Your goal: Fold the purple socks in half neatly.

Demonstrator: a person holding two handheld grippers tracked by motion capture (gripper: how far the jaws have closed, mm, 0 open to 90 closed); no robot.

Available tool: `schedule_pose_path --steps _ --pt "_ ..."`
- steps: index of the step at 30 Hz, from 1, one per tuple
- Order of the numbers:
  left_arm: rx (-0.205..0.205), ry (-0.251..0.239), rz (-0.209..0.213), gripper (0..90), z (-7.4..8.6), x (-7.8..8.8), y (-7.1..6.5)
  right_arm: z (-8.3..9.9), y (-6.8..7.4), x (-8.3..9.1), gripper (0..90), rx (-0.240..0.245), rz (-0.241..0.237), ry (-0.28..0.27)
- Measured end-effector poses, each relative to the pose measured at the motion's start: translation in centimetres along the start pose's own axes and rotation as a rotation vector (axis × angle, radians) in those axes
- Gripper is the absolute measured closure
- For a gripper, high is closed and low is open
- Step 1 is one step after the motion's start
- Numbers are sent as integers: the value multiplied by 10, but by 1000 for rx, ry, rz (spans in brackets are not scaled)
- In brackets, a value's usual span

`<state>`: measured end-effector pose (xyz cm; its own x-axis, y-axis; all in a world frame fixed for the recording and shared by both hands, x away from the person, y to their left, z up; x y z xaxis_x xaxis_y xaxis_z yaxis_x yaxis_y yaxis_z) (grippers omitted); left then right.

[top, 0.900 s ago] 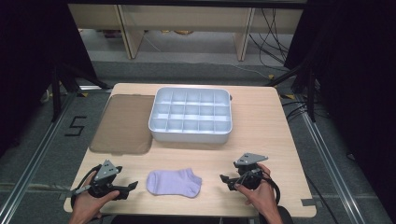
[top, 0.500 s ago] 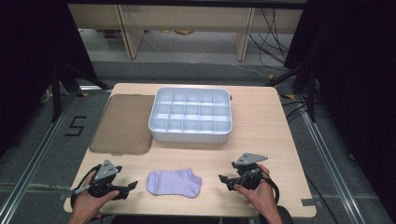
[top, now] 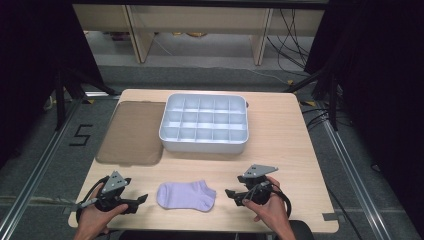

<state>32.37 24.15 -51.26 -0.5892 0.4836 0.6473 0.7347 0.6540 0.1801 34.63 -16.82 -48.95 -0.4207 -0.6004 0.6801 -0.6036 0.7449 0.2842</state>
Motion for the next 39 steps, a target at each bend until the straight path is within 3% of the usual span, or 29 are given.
schedule_pose_path --steps 1,6,8,9,12,16,18,20,22,31,32,37,38,39 --pt "20 -17 -3 152 -1 -1 -2 0 2 -1 334 -3 -1 -2" --pt "5 -16 8 153 -2 -2 -3 -5 15 -11 352 25 -12 35" --pt "4 -13 4 153 -2 -2 -3 -6 17 -14 355 21 -15 19" --pt "6 -8 3 153 -2 -2 -3 -7 18 -16 360 47 -16 42" --pt "25 -15 15 153 -3 -3 -6 -9 24 -25 388 64 -11 51" --pt "3 -16 18 153 -3 -4 -5 -11 31 -35 422 78 -4 96" --pt "7 -7 18 153 -4 -3 -6 -12 33 -44 445 93 -3 84" --pt "10 -16 17 153 -4 -4 -6 -15 35 -50 482 132 -10 118" --pt "23 -19 19 154 -4 -4 -8 -17 38 -57 505 139 -13 119" --pt "16 -34 20 155 -4 -4 -7 -19 45 -69 572 106 14 172" --pt "-1 -16 17 155 -4 -3 -6 -18 44 -69 585 105 10 173" --pt "28 -19 23 155 -4 -4 -8 -15 44 -72 639 79 16 180" --pt "31 -18 26 155 -4 -4 -8 -15 42 -73 652 94 17 187" --pt "34 -22 25 155 -4 -4 -8 -15 41 -73 671 87 -3 187"
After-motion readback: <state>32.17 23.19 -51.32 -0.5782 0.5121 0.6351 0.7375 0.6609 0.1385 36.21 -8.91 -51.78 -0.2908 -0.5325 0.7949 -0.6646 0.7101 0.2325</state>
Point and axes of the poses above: each handheld gripper's, and its own axes: x roughly backward along the jaws, z roughly out of its underside, y roughly to its left, the point moved 2 cm from there along -x, roughly forward along the jaws, and after that the axes turned 13 degrees about -x, right-handed, at the moved point
